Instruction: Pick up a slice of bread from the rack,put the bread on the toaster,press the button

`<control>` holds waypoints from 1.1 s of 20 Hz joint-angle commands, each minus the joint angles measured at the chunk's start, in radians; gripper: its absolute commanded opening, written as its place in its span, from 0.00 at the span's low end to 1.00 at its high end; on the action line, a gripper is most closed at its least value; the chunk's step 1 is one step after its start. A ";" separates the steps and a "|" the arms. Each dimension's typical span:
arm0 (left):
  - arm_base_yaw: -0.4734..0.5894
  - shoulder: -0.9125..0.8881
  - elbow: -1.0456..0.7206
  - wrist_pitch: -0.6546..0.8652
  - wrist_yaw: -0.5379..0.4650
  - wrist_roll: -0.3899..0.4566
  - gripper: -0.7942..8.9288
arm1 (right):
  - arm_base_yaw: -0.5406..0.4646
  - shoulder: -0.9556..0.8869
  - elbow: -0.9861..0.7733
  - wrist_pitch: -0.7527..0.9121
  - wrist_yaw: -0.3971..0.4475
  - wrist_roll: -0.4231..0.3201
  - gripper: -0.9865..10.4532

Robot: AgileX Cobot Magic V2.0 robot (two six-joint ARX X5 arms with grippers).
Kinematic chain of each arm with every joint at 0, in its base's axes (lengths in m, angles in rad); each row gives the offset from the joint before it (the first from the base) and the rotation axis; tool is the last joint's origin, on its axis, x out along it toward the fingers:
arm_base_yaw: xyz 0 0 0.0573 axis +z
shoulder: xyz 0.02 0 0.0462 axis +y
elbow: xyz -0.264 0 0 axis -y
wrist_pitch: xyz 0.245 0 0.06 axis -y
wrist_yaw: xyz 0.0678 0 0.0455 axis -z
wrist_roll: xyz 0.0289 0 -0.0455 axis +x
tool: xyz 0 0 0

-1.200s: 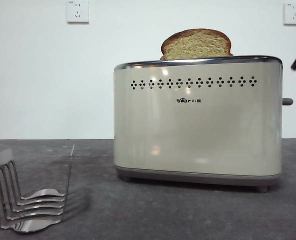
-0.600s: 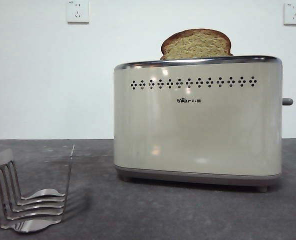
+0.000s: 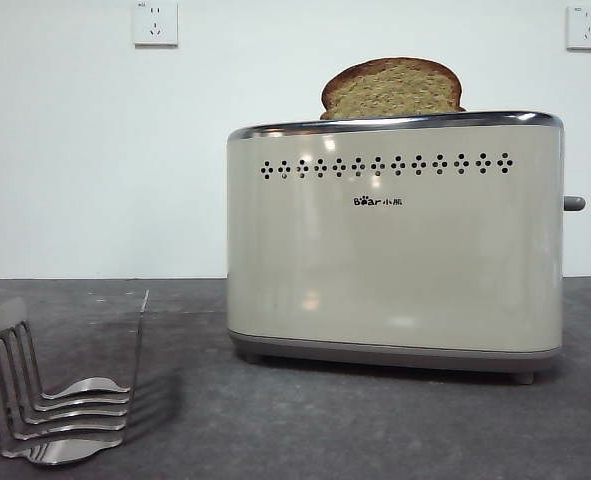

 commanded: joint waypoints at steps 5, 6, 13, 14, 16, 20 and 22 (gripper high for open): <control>0.003 0.009 -0.005 0.004 0.002 -0.005 0.08 | 0.003 0.016 0.061 -0.177 0.146 -0.010 0.09; 0.003 0.015 -0.005 0.004 0.002 -0.005 0.08 | 0.003 0.019 0.061 -0.196 0.154 -0.010 0.09; 0.003 0.085 -0.005 0.004 0.002 -0.005 0.08 | 0.003 0.068 0.063 -0.197 0.156 -0.010 0.09; 0.003 0.098 -0.005 0.004 0.002 -0.005 0.08 | 0.003 0.078 0.063 -0.198 0.156 -0.010 0.09; 0.003 0.129 -0.005 0.004 0.002 -0.005 0.08 | 0.003 0.102 0.063 -0.198 0.156 -0.010 0.09; 0.006 0.181 -0.005 0.004 -0.003 -0.005 0.08 | 0.003 0.167 0.063 -0.198 0.155 -0.010 0.09; 0.019 0.191 -0.005 0.004 -0.005 -0.005 0.08 | 0.003 0.206 0.063 -0.198 0.156 -0.010 0.09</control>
